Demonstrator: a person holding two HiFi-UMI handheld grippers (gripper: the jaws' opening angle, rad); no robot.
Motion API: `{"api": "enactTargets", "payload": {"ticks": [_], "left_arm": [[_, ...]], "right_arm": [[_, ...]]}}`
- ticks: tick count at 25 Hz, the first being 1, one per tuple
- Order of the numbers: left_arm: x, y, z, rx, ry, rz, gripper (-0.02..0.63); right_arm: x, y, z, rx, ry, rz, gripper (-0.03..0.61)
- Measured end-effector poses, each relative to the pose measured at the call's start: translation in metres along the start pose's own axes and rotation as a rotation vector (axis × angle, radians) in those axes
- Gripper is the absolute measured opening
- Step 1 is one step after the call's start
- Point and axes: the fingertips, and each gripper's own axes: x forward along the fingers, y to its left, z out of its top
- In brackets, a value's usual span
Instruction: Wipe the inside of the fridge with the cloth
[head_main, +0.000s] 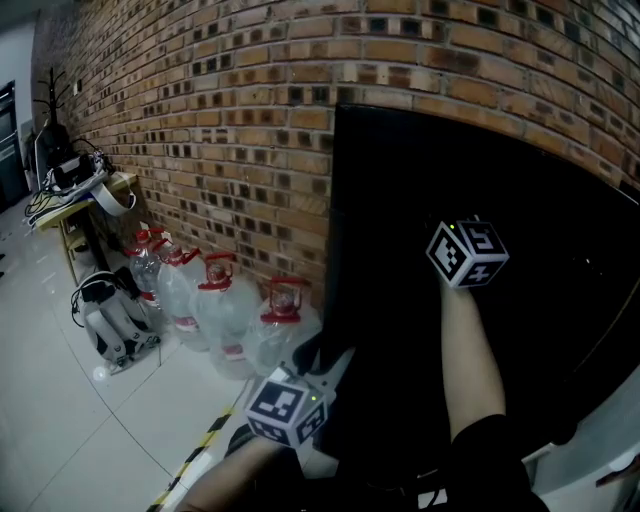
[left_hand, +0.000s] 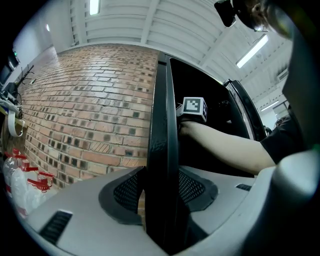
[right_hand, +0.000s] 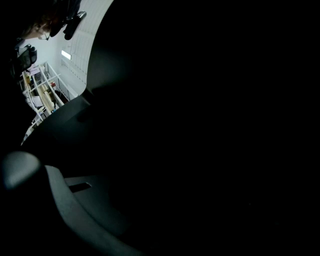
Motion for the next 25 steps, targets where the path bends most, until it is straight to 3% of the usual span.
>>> {"api": "enactTargets", "payload": {"ticks": [14, 25], "left_arm": [[0.0, 0.002, 0.001, 0.012, -0.014, -0.012, 0.196], [-0.001, 0.002, 0.001, 0.014, -0.029, -0.014, 0.196]], "right_arm": [[0.028, -0.048, -0.038, -0.05, 0.088, -0.105, 0.075], [0.04, -0.061, -0.045, -0.207, 0.136, -0.2, 0.075]]}}
